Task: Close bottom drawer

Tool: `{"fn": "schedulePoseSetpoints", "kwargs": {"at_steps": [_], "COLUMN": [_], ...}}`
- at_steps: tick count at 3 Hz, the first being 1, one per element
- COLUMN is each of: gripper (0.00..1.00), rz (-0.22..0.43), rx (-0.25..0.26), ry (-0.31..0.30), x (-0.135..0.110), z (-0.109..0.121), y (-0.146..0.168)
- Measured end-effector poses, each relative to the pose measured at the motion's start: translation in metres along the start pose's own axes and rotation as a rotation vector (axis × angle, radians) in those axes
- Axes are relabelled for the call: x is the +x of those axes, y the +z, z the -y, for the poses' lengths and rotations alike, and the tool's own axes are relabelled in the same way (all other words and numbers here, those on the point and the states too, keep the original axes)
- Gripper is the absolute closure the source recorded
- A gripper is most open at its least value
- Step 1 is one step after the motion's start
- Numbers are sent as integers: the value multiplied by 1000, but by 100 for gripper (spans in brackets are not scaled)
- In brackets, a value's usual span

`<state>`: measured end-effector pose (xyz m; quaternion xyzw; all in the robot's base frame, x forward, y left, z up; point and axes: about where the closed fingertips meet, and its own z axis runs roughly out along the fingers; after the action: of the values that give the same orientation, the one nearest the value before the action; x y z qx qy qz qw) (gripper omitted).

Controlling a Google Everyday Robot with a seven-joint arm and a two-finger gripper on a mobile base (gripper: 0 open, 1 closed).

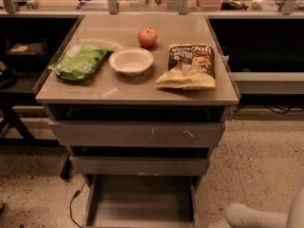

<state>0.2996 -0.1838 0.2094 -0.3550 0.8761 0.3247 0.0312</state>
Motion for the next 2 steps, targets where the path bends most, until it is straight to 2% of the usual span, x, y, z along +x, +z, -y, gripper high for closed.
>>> {"fn": "schedulePoseSetpoints", "kwargs": {"at_steps": [1,2], "gripper": [100,100], "rz": [26,152], "rx": [-22,-10], "ry": [13,48], "x": [1,-9], "z": [0,20], "y": [4,15]}}
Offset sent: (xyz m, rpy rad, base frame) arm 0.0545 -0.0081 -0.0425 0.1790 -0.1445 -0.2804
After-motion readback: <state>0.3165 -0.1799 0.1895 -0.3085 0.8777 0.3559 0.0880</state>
